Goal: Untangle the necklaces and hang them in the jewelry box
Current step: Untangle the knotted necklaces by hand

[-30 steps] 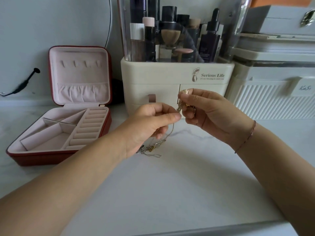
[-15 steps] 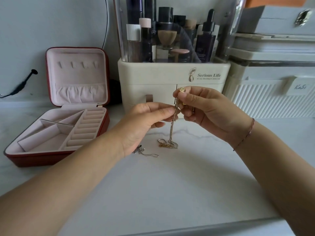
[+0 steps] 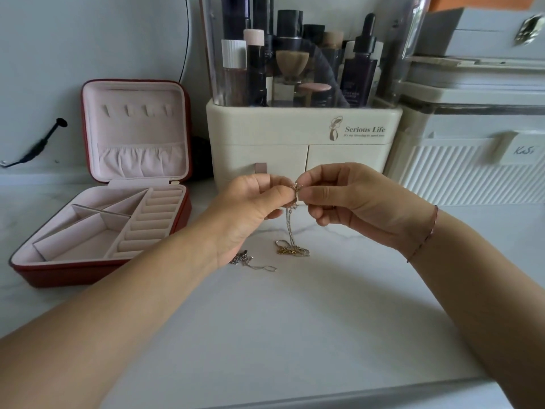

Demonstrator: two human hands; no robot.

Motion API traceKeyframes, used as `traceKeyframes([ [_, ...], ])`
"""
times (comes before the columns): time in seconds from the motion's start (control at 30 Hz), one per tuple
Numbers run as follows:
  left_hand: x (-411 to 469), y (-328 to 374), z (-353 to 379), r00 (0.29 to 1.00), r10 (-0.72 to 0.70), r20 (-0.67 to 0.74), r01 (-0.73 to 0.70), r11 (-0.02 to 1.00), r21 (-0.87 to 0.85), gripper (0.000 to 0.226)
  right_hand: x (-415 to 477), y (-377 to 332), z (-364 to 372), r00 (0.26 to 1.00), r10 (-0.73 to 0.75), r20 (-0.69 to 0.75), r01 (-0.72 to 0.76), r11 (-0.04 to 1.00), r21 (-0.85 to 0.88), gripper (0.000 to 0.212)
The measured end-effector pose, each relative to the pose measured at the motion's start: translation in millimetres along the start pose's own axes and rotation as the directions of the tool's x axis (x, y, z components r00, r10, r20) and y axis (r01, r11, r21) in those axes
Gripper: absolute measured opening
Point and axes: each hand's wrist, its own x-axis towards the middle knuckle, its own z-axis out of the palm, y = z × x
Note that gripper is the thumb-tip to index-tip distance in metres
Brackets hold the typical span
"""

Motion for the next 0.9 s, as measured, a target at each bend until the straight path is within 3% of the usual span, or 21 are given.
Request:
traceKeyframes([
  [0.1, -0.1, -0.8, -0.8, 1.0, 0.003, -0.007, -0.003, 1.0, 0.029, 0.022, 0.1, 1.0, -0.2, 0.999, -0.01, -0.043, 0.006, 0.997, -0.079, 0.01],
  [0.2, 0.4, -0.5, -2.0, 1.0, 0.001, -0.007, -0.001, 1.0, 0.01, 0.018, -0.9, -1.4, -1.8, 0.997, -0.002, -0.076, -0.003, 0.998, -0.069, 0.009],
  [0.57, 2.9, 5.6, -2.1, 0.999, -0.039, 0.021, 0.044, 0.95, -0.308, 0.022, -2.2, -5.3, -5.8, 0.993, -0.011, -0.117, 0.013, 1.0, 0.016, 0.009],
  [0.9, -1.0, 2.5, -1.0, 1.0, -0.005, 0.012, 0.006, 0.998, -0.07, 0.013, -2.4, -8.5, -4.7, 0.971, -0.108, -0.214, 0.133, 0.985, 0.106, 0.013],
])
